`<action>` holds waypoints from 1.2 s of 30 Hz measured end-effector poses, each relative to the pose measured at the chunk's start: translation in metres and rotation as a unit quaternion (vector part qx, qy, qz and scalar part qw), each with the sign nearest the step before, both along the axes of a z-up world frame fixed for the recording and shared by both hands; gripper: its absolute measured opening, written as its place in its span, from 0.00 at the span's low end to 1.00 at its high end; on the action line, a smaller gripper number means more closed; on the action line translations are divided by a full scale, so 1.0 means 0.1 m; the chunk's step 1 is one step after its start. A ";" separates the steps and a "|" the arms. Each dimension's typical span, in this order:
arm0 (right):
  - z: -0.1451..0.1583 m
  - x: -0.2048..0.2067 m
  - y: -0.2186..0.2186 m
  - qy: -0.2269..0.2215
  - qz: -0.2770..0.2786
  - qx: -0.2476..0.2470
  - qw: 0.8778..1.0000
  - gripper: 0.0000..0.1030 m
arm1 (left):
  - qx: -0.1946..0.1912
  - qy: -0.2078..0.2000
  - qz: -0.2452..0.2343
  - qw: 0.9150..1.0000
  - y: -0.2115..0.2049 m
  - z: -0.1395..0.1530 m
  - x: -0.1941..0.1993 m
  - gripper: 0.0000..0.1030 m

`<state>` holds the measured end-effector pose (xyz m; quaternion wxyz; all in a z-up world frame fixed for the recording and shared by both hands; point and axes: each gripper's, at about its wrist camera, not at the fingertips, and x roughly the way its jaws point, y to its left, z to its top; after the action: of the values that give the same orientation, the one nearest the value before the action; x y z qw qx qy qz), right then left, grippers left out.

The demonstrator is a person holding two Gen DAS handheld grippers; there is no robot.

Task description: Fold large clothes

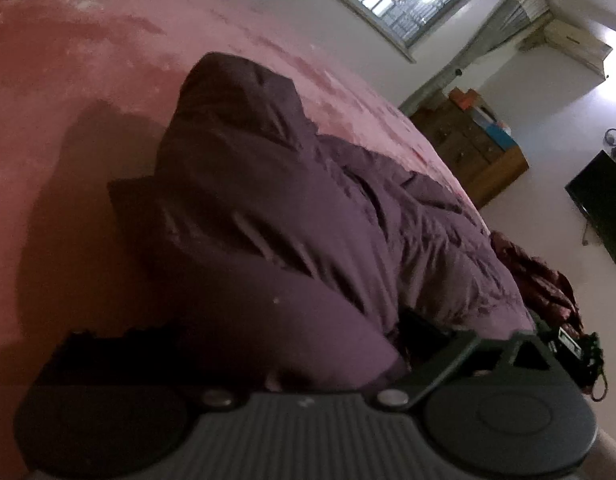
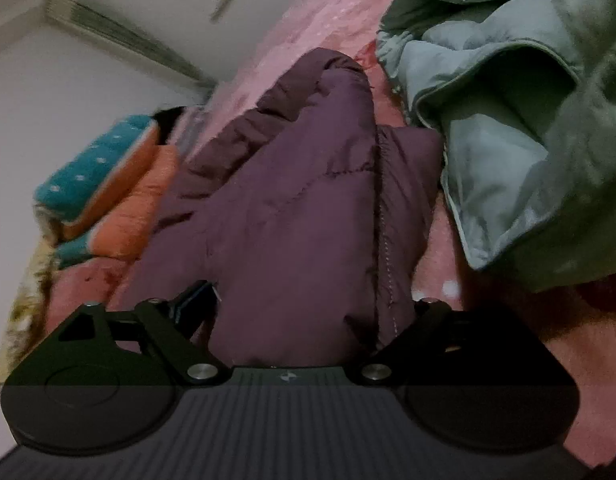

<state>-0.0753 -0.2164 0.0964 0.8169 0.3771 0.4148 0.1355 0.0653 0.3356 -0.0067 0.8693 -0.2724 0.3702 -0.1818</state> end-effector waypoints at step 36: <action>1.41 0.48 2.46 -0.202 0.089 -0.299 0.929 0.40 | -0.005 -0.147 0.190 0.971 1.24 0.73 -0.88 0.31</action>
<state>-0.0277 0.0298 0.2371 0.9428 0.0420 0.2943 0.1508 -0.0230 0.4596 0.0661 0.9315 -0.3120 0.1793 -0.0529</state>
